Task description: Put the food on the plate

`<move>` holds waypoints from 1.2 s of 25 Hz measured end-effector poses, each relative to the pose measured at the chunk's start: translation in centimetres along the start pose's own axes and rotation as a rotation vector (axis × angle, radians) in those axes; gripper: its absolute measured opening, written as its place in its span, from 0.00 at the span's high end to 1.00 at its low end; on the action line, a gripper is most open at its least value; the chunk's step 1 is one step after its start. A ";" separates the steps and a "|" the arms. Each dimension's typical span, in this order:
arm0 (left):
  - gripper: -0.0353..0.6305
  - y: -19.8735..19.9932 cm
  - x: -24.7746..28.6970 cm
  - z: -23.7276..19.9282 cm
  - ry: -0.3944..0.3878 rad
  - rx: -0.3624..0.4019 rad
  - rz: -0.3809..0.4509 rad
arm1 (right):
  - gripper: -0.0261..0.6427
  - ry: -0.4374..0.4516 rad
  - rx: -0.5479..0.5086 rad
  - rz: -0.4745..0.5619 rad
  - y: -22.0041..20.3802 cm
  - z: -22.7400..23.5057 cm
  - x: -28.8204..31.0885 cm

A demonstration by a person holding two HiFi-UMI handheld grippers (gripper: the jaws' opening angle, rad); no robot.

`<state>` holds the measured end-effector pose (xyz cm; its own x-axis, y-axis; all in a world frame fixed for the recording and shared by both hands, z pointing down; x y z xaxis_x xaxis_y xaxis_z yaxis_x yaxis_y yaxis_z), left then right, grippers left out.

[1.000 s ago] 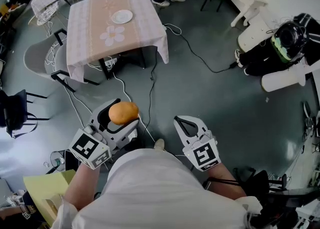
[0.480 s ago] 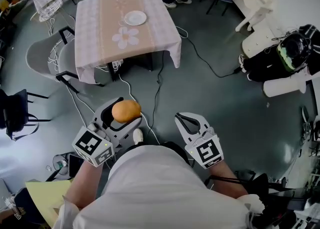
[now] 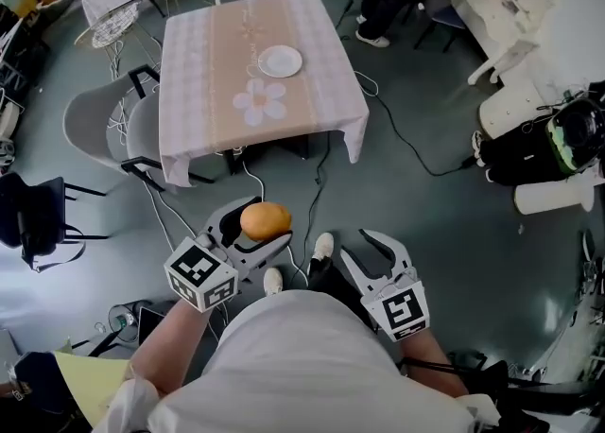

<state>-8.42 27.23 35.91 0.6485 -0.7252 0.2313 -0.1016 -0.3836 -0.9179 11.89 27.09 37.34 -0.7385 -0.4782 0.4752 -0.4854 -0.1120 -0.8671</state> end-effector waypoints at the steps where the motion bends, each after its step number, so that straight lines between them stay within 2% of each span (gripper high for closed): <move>1: 0.42 0.5 1.2 -0.5 0.004 0.001 -0.002 | 0.72 0.004 -0.001 0.004 0.2 1.3 0.5; 6: 0.42 3.4 7.5 -2.7 0.033 0.020 -0.010 | 0.72 0.003 -0.012 0.027 0.4 9.4 1.9; 11: 0.42 6.3 13.4 -7.1 0.105 0.059 -0.009 | 0.72 0.024 -0.042 0.046 0.0 16.0 2.7; 13: 0.42 7.1 15.6 -9.6 0.133 0.041 -0.001 | 0.72 0.029 -0.035 0.032 -0.8 18.3 3.4; 15: 0.42 7.4 17.5 -12.1 0.143 -0.015 -0.005 | 0.72 0.030 -0.003 0.018 -1.3 19.8 4.0; 20: 0.42 8.5 21.2 -19.6 0.125 -0.081 -0.051 | 0.72 0.010 0.040 -0.002 -0.8 23.1 7.4; 25: 0.42 8.9 24.8 -28.4 0.067 -0.140 -0.085 | 0.72 -0.052 0.077 -0.031 1.0 26.1 11.5; 30: 0.42 6.9 28.5 -37.2 0.008 -0.197 -0.202 | 0.72 -0.112 0.118 -0.068 3.1 28.1 15.6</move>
<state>-18.70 -17.35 48.19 0.6648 -0.6271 0.4060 -0.1165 -0.6238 -0.7729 12.00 -5.24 37.84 -0.6461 -0.5594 0.5192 -0.4691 -0.2456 -0.8483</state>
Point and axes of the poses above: the fingertips, and each gripper's own axes: x forward along the fingers, z to its right, y out of its top, the point moved 5 cm from there along -x, backward along the fingers, and after that the axes turned 1 degree about -y, right-handed, at the moved point
